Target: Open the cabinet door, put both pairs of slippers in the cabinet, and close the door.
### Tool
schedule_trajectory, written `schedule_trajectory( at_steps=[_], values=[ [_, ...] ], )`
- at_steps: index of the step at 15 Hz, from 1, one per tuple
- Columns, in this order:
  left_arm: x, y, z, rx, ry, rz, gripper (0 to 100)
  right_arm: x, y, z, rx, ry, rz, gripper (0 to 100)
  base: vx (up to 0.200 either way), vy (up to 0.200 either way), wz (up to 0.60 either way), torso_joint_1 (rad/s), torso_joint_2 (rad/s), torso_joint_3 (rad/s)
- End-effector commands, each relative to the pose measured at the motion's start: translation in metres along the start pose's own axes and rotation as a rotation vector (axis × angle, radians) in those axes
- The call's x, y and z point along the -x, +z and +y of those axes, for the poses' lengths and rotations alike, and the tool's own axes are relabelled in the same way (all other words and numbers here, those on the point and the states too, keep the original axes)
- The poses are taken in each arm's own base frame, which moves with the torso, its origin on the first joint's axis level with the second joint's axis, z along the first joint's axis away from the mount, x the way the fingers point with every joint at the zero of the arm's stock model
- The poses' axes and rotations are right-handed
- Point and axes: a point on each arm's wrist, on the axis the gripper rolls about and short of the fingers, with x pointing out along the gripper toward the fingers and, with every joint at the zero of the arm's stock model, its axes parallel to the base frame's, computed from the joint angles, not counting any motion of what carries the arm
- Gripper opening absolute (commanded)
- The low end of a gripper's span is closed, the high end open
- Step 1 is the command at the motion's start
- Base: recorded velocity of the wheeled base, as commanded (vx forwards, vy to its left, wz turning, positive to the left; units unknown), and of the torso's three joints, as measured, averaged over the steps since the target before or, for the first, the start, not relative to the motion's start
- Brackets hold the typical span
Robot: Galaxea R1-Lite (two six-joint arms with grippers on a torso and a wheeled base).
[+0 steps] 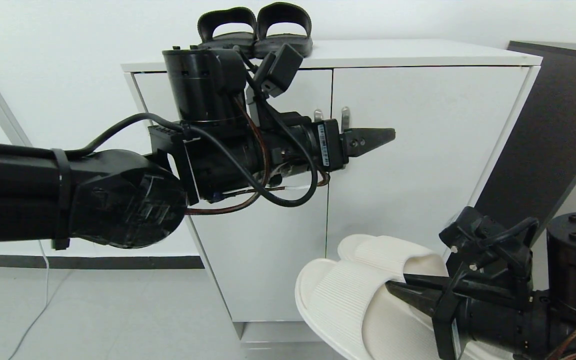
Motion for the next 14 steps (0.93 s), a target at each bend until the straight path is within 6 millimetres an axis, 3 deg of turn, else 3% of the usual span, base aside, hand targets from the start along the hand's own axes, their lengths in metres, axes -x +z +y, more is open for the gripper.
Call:
schedule_trajectory(
  at_steps=[1,14],
  values=[
    [-0.002,0.0,0.003,-0.006,0.032,-0.009,100,-0.001,-0.001,0.0,0.0,0.0,0.003,0,0.0,0.0,0.0,0.0,0.0,0.0],
    [-0.036,-0.012,0.038,0.003,0.141,-0.019,100,0.0,0.0,0.0,0.0,-0.001,0.0,0,0.0,0.0,0.0,0.0,0.0,0.0]
  ],
)
